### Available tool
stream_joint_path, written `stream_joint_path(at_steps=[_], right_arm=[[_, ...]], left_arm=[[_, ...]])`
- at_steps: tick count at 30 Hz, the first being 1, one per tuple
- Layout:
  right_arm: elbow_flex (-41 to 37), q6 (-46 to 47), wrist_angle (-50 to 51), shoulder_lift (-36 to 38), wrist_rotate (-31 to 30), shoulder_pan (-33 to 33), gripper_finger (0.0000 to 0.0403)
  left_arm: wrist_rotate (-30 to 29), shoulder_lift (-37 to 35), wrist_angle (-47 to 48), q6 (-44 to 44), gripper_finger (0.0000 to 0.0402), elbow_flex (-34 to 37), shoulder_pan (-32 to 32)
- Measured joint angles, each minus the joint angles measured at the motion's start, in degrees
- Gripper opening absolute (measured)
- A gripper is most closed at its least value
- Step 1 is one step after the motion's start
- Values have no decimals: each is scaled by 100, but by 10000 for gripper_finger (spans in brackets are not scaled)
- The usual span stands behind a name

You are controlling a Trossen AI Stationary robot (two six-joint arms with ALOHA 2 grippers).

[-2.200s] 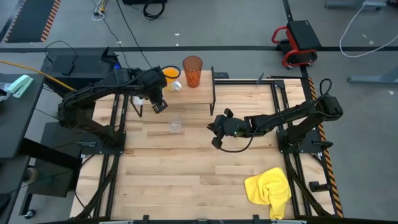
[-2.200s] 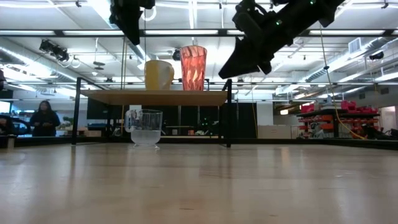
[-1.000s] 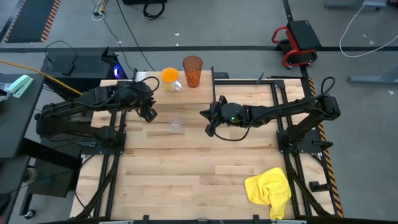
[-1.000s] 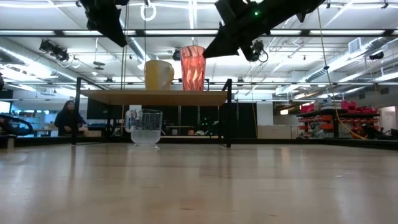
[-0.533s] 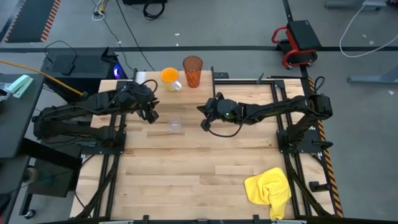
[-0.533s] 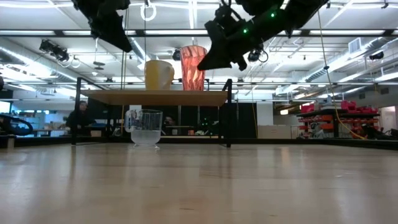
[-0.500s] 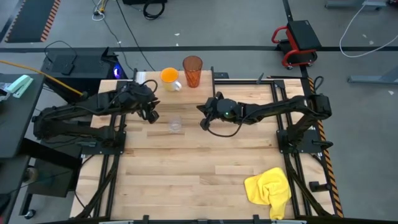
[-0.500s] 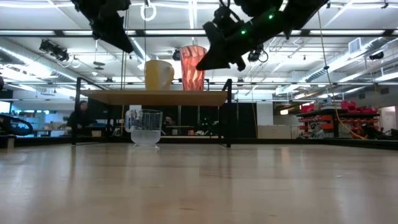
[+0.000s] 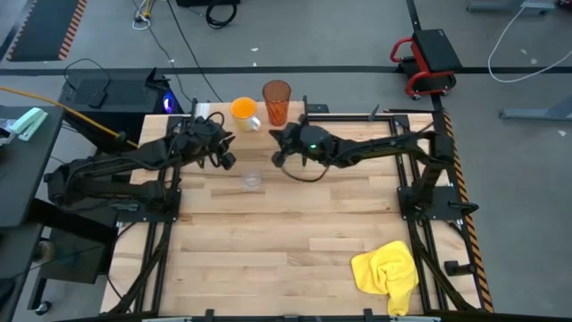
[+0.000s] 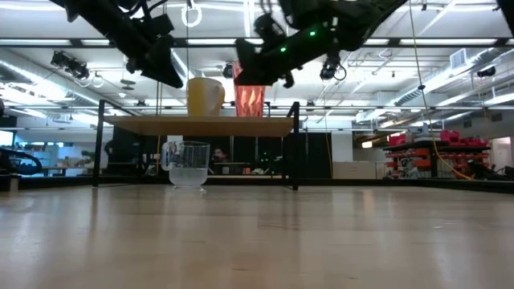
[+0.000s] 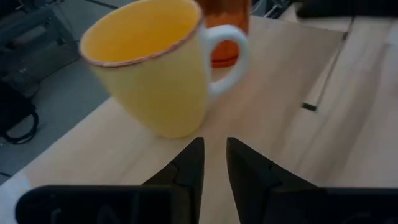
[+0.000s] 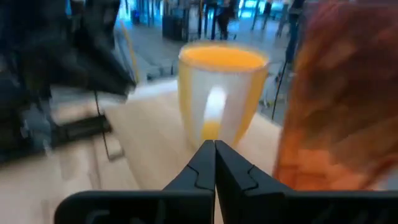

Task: Stack small to large cups/mugs on shelf
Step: Put the yellow mug on the shelf

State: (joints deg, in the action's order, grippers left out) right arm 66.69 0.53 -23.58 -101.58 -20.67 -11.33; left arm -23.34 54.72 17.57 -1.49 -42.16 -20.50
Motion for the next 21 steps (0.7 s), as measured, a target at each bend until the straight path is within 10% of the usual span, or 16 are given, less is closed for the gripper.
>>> stream_joint_path(at_steps=[21], right_arm=[[776,-198,304,-715,-179,-402,7]], left_arm=[[9,2,-117,-84,72,36,-455]])
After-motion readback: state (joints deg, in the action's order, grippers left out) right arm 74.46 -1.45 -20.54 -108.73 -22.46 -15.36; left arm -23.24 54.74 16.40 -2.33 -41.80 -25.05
